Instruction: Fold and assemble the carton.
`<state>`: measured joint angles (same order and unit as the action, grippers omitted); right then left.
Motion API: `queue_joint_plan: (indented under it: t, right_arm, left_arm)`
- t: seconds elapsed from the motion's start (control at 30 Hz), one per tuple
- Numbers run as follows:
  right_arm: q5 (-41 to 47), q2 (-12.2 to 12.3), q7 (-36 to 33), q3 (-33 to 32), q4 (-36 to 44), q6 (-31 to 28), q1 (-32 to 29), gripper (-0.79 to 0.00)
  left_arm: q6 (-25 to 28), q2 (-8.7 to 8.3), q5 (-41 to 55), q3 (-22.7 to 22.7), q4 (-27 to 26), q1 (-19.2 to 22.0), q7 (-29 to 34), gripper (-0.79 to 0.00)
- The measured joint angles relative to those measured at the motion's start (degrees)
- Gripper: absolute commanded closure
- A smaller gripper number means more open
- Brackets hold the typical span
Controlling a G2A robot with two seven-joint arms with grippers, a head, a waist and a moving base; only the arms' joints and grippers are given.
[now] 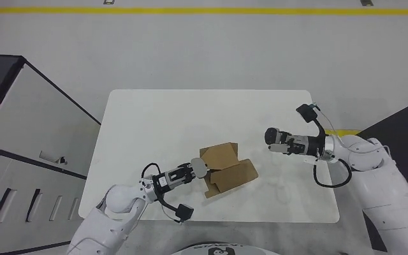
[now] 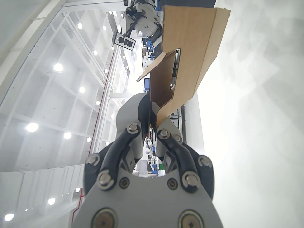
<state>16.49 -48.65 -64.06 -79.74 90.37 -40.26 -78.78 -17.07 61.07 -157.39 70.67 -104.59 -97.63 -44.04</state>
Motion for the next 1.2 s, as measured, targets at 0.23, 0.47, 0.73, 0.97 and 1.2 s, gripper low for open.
queue_joint_plan:
  t: [0.23,0.47,0.73,0.97,1.2]
  right_arm:
    - [11.63,-0.61,-5.46,5.88,-1.21,6.46,0.84,-0.785]
    - [33.75,-1.74,-17.59,10.95,-8.03,17.62,6.73,-0.785]
    - [32.97,-1.92,-16.39,11.57,-7.26,18.61,6.30,-0.785]
    - [32.87,-2.76,-16.55,13.50,-9.08,19.45,7.23,-0.785]
    - [33.39,-3.49,-17.65,14.37,-10.59,18.03,8.06,-0.748]
  left_arm:
    - [0.71,0.03,0.89,-0.91,0.69,0.74,-0.62,0.000]
    - [0.09,0.13,5.02,-2.35,2.04,2.77,-3.04,0.000]
    - [-0.08,0.18,5.26,-2.68,1.97,3.26,-2.27,0.000]
    - [-0.36,0.11,7.20,-3.10,2.17,3.63,-3.10,0.000]
    - [-0.61,-0.07,7.87,-3.25,2.46,3.76,-4.14,0.000]
